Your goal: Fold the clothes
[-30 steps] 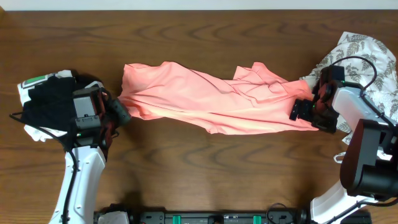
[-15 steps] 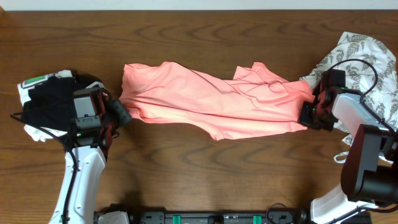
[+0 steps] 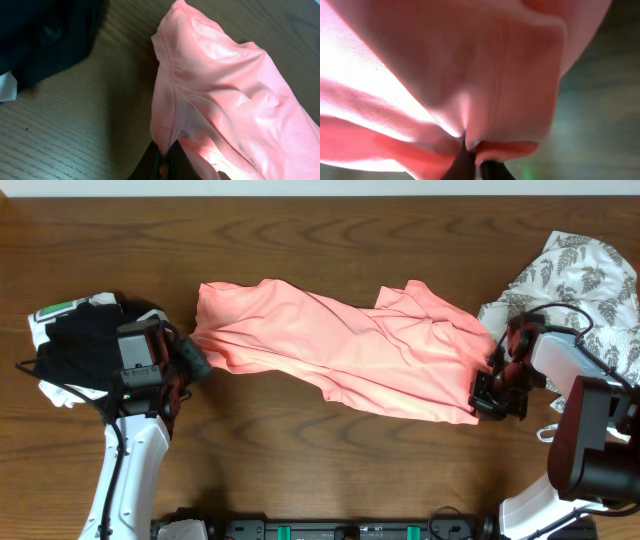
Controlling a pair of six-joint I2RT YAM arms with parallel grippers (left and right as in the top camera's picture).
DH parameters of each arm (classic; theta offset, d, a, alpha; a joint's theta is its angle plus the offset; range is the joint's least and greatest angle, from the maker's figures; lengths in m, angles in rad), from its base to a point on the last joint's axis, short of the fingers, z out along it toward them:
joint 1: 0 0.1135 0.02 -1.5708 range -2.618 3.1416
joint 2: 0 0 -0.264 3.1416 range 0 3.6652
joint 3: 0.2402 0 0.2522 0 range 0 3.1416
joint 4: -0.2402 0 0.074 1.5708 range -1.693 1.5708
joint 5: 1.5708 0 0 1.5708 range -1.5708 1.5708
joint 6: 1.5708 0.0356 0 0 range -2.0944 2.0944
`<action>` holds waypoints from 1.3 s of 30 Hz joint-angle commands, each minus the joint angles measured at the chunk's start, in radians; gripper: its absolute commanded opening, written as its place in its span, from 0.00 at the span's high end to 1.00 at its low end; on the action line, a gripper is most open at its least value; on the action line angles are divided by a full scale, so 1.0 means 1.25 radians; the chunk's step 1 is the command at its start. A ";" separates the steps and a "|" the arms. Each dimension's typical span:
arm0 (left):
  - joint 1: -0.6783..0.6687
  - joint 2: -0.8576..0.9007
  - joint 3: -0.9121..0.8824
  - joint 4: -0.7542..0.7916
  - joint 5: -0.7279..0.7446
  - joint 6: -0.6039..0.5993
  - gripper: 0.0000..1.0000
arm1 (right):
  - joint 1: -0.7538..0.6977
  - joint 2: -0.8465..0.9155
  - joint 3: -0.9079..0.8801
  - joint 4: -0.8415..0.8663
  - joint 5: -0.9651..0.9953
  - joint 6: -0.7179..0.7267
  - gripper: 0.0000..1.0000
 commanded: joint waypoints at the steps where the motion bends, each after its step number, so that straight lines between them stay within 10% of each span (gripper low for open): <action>1: 0.004 -0.009 0.000 0.005 -0.002 0.008 0.94 | 0.007 0.025 -0.016 -0.016 -0.004 0.000 0.99; 22: 0.004 -0.009 0.000 0.006 -0.002 0.008 0.94 | 0.063 -0.060 -0.016 -0.048 -0.063 -0.057 0.97; 36: 0.004 -0.009 0.000 0.005 -0.002 0.008 0.94 | 0.063 -0.443 0.037 0.042 -0.060 -0.067 0.40; 38: 0.004 -0.009 0.000 0.005 -0.002 0.008 0.94 | 0.064 -0.464 0.037 0.116 -0.061 -0.072 0.50; 39: 0.004 -0.009 0.000 0.005 -0.002 0.008 0.94 | 0.066 -0.464 0.037 0.147 -0.065 -0.073 0.74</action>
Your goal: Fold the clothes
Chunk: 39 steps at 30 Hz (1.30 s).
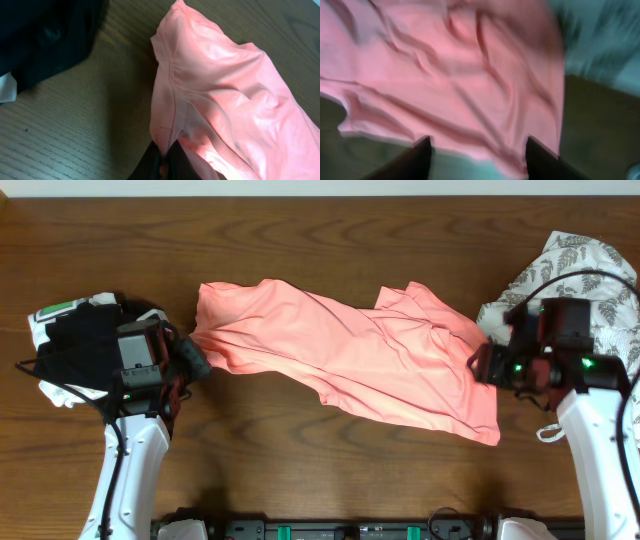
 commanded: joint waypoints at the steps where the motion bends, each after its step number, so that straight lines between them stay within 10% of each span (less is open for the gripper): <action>1: 0.004 -0.009 0.000 0.002 -0.002 0.008 0.94 | 0.013 -0.012 0.014 0.077 -0.019 -0.007 0.93; 22: 0.003 -0.009 0.000 -0.033 -0.002 0.008 0.94 | 0.187 0.591 0.367 0.262 -0.043 -0.058 0.99; 39: 0.003 -0.009 0.000 -0.057 -0.002 0.008 0.94 | 0.198 0.768 0.393 0.341 0.013 -0.034 0.99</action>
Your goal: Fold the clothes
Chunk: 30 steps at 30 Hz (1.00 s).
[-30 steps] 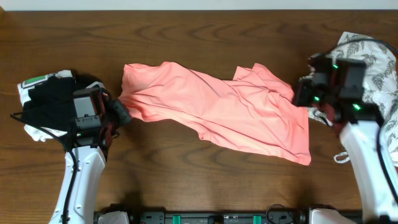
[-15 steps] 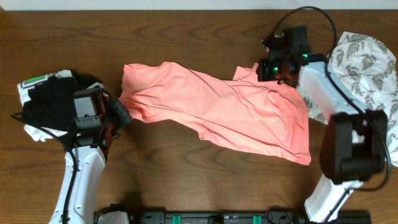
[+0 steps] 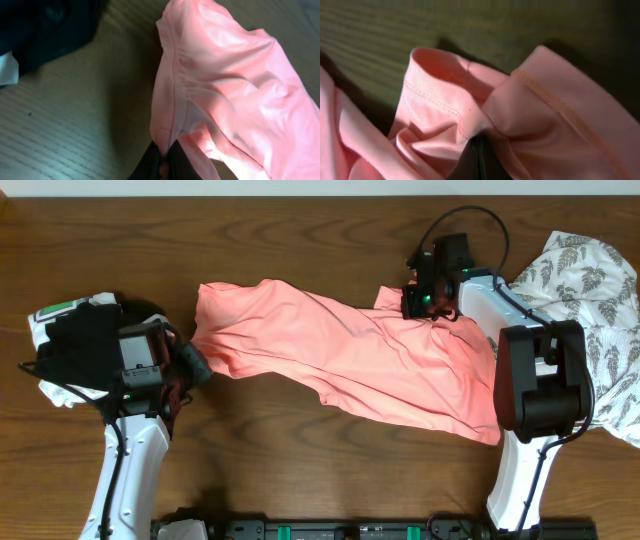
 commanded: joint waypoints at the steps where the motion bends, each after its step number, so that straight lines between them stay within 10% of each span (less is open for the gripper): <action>1: 0.004 -0.009 0.000 -0.010 -0.004 0.008 0.94 | 0.006 0.040 0.016 0.031 0.077 0.013 0.99; 30: 0.004 -0.009 0.000 -0.063 -0.004 0.035 0.94 | -0.196 0.215 0.056 0.291 0.222 0.255 0.92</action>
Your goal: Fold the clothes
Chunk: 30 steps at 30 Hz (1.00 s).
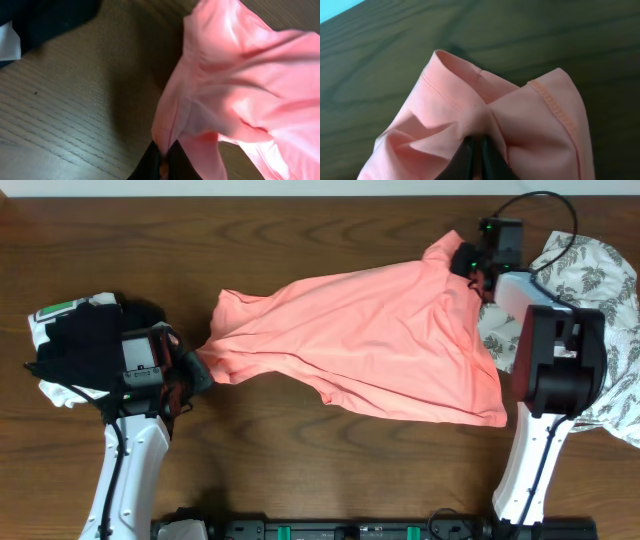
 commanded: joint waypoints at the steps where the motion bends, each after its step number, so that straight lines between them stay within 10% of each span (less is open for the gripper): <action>1: 0.004 -0.009 0.000 -0.005 -0.004 0.014 0.94 | -0.030 0.073 -0.033 -0.039 0.082 0.018 0.91; 12: 0.004 -0.009 0.000 -0.008 -0.004 0.014 0.94 | -0.026 0.058 -0.002 -0.137 -0.033 -0.067 0.67; 25: 0.004 -0.009 0.000 0.001 -0.004 0.023 0.94 | -0.031 -0.299 0.090 -0.753 -0.013 -0.174 0.18; 30: 0.004 -0.009 0.000 -0.002 -0.004 0.026 0.93 | -0.036 -0.334 0.088 -0.967 -0.012 -0.197 0.14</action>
